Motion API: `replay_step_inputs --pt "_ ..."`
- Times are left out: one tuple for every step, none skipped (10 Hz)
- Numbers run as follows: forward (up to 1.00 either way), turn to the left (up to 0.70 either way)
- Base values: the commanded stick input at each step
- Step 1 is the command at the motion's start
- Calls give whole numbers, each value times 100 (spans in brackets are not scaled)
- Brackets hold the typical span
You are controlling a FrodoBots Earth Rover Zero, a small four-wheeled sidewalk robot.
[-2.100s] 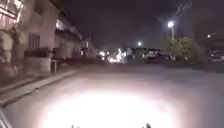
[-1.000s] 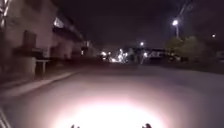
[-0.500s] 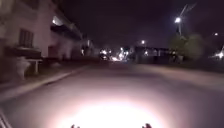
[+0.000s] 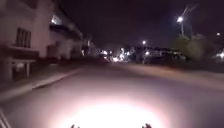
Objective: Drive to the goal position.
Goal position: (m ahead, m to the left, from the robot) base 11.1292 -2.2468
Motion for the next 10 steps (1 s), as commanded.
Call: replay_step_inputs --pt "70 0" --pt "70 0" --pt "70 0" --pt "70 0" --pt "70 0" --pt "70 0" --pt "70 0" --pt "70 0" --pt "70 0" --pt "70 0"
